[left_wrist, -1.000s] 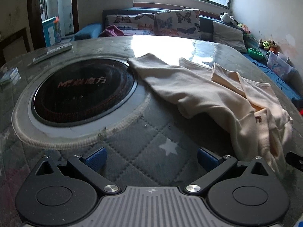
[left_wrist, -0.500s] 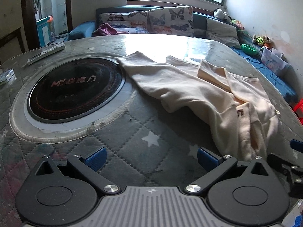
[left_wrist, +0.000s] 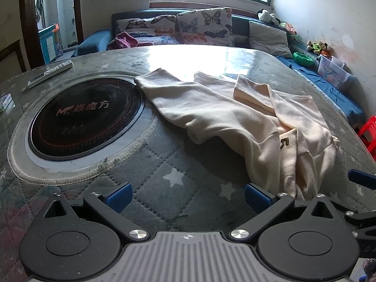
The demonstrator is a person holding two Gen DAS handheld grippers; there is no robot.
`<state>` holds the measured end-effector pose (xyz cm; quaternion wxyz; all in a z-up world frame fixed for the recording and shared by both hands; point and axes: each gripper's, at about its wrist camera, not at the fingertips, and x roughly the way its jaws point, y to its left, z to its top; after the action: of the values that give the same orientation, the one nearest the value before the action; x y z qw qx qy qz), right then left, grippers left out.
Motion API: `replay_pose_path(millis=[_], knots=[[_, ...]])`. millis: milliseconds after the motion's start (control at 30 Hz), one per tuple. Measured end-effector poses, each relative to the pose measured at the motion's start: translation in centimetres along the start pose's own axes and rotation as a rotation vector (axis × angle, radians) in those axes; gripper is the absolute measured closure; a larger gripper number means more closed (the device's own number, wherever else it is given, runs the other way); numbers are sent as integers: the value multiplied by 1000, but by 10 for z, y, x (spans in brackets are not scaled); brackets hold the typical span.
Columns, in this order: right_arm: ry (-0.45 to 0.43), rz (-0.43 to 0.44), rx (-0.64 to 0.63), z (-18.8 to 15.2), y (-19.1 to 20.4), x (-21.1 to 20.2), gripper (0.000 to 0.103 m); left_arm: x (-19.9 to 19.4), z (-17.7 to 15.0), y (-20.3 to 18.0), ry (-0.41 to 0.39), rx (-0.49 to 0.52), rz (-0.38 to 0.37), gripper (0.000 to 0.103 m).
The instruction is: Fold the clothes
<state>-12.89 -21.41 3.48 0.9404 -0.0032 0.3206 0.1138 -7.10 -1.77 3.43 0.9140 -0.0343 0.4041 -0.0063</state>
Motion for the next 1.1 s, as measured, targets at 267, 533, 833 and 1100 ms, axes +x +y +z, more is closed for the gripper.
replay_pose_path(millis=[267, 533, 833, 1100], knots=[[9, 1, -15, 3, 3, 4, 0, 4, 3, -1, 18, 2, -2, 0], [14, 4, -18, 4, 4, 7, 0, 8, 5, -3, 36, 5, 1, 0], [15, 4, -11, 5, 2, 9, 0, 11, 8, -7, 45, 17, 6, 0], [17, 10, -8, 8, 1, 11, 0, 15, 13, -12, 52, 25, 6, 0]])
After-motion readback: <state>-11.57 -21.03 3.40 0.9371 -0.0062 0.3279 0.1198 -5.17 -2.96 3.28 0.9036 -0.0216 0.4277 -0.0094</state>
